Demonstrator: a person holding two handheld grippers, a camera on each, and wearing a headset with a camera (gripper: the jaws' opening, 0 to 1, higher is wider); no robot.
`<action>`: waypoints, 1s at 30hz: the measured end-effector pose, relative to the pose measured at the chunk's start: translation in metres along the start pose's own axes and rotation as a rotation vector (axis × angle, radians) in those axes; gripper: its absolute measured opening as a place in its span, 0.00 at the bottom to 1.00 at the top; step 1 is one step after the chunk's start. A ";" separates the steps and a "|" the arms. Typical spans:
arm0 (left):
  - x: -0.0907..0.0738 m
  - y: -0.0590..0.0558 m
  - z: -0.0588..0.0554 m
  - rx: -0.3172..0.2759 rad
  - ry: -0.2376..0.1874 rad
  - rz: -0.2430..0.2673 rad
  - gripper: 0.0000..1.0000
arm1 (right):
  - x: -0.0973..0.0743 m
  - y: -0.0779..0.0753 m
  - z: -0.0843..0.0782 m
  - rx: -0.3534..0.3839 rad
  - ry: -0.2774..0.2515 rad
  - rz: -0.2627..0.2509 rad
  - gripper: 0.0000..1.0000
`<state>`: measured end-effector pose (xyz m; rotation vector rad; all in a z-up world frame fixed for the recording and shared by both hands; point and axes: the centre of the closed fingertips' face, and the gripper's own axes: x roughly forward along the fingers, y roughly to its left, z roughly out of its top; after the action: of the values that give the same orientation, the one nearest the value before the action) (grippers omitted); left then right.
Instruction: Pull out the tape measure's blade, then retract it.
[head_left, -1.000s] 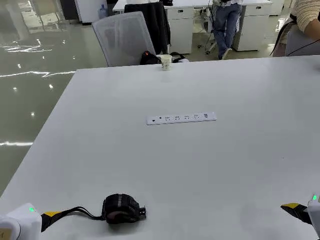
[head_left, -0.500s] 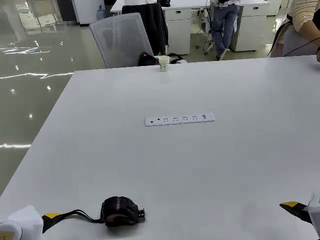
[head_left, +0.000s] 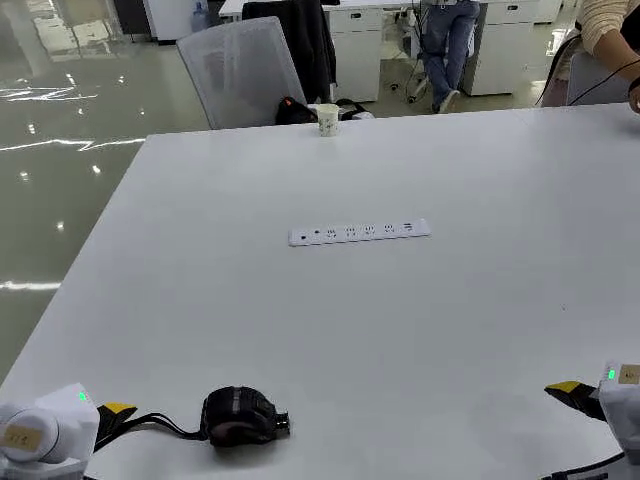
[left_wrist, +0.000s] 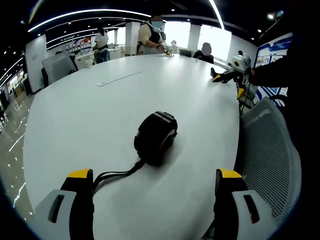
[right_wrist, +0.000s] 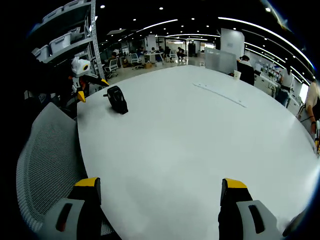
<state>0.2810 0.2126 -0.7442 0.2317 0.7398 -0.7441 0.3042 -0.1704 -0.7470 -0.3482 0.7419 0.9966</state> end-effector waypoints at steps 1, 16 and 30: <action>0.000 0.000 0.001 0.003 0.004 -0.004 0.99 | 0.001 0.000 0.001 -0.003 0.002 0.005 1.00; 0.021 -0.014 0.020 0.262 0.121 -0.138 0.99 | 0.009 0.004 0.020 -0.050 0.005 0.055 1.00; 0.040 -0.015 0.052 0.364 0.165 -0.193 0.98 | 0.023 0.009 0.039 -0.092 -0.005 0.089 0.99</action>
<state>0.3174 0.1576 -0.7329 0.5626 0.7862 -1.0529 0.3203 -0.1285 -0.7348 -0.3950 0.7137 1.1180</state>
